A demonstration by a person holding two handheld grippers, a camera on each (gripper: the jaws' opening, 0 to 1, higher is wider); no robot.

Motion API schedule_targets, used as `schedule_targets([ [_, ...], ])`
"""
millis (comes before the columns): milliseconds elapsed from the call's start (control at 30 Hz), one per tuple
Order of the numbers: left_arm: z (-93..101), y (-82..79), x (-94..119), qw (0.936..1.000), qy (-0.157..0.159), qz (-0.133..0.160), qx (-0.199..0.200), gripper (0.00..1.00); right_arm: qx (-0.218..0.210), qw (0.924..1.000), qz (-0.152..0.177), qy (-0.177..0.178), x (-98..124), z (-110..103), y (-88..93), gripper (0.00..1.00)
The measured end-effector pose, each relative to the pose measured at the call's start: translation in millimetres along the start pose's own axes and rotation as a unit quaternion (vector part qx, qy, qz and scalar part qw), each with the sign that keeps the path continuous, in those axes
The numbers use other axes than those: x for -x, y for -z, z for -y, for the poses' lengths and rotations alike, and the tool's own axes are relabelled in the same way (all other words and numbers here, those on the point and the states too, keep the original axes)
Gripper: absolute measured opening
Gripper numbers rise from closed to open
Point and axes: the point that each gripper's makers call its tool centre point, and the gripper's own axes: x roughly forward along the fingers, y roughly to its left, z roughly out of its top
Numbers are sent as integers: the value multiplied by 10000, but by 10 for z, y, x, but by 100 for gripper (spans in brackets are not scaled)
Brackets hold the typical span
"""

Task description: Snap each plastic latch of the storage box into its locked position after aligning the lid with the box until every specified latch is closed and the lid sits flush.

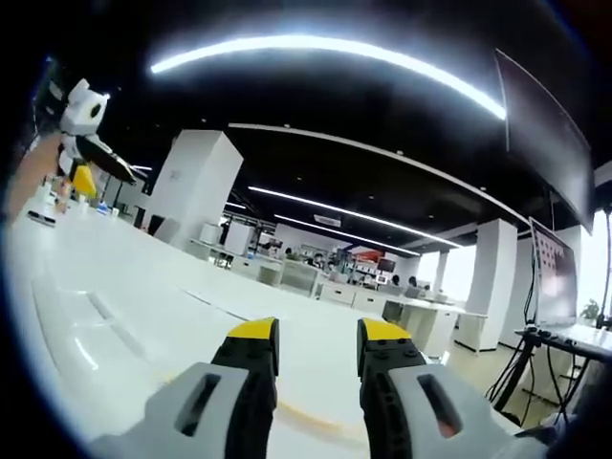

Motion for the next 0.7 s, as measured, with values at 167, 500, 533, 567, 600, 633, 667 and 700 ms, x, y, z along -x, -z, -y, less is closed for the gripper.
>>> schedule_targets([
  [167,178,-18,-297,9986,384,-285,-215,64,88,9999,-29,74,-25,36,14,32],
  [500,412,-63,-730,9916,951,-693,-532,64,96,9999,-62,111,-40,58,41,32],
  [533,443,-53,-771,9904,1007,-756,-568,64,120,9998,-69,125,-42,62,44,32],
  [567,473,-43,-815,9891,1072,-823,-577,63,142,9998,-76,142,-43,70,46,32],
  [600,500,-34,-859,9879,1124,-880,-608,63,159,9997,-78,156,-43,75,46,32],
  [633,533,-17,-902,9859,1190,-962,-670,63,168,9997,-76,162,-44,80,46,32],
  [667,578,-1,-961,9839,1277,-1039,-701,63,176,9997,-77,165,-46,83,47,32],
  [700,615,11,-1008,9821,1349,-1097,-726,63,177,9997,-79,163,-48,86,48,32],
])
